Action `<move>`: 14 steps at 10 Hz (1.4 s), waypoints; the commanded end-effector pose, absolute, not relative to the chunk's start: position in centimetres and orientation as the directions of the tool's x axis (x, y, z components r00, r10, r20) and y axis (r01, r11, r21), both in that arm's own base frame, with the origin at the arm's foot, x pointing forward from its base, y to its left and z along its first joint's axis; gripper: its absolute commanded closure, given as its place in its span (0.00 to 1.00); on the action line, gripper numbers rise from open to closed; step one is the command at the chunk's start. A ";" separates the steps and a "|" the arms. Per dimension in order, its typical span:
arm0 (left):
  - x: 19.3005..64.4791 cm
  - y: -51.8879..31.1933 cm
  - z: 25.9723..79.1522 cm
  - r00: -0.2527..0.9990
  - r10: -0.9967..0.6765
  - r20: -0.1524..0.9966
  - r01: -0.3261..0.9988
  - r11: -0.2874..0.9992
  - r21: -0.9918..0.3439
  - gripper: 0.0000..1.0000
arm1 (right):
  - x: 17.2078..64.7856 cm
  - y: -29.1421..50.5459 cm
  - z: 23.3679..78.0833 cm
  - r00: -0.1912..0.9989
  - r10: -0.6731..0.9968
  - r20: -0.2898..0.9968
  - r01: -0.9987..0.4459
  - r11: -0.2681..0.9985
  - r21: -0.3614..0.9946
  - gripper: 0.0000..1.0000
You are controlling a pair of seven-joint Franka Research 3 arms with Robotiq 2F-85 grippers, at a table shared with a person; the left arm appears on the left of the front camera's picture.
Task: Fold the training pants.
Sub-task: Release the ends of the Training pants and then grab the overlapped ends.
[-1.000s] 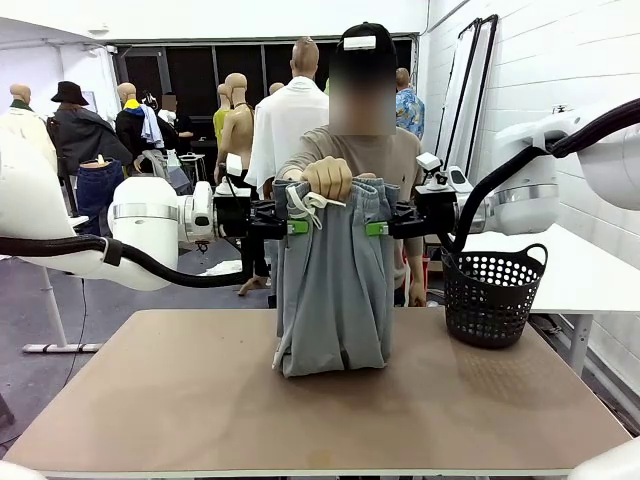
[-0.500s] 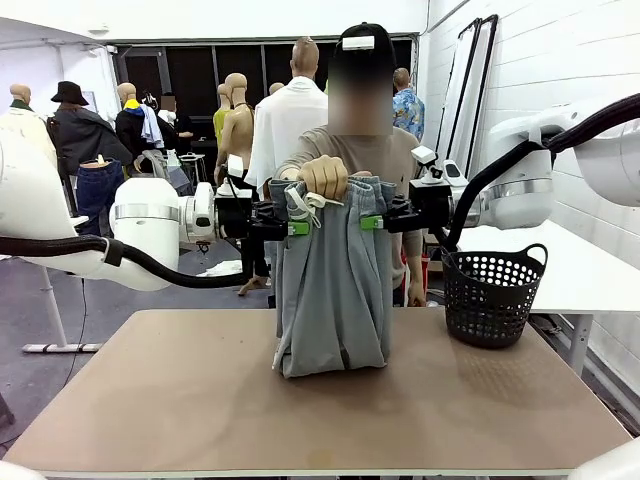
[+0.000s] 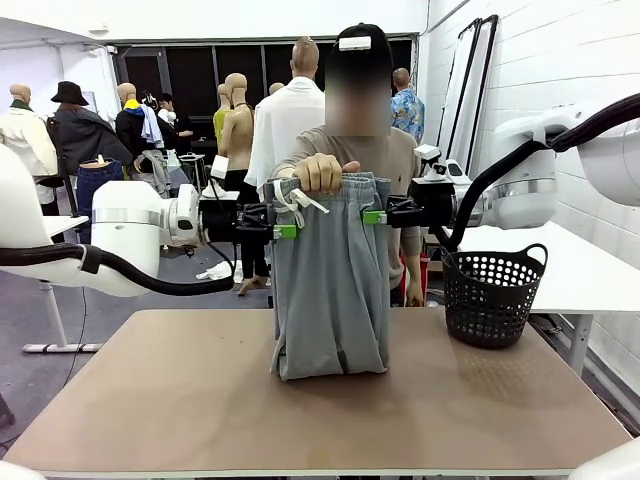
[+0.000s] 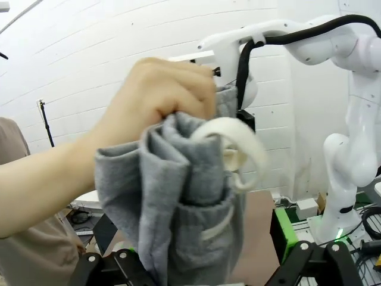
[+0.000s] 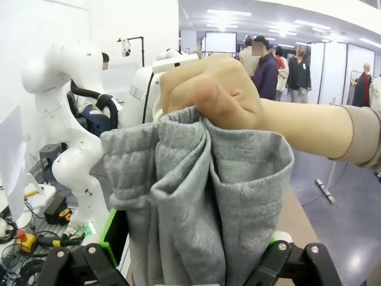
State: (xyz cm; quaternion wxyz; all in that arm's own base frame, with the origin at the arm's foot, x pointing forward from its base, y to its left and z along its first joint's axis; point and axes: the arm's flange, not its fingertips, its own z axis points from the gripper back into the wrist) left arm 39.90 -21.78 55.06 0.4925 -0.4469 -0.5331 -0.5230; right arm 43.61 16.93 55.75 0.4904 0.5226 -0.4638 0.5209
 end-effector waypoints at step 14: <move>40.1 -24.6 55.3 -0.107 -0.072 0.992 0.983 0.144 0.116 0.00 | 43.0 17.4 55.3 0.025 0.040 0.999 -0.996 -0.079 0.028 0.00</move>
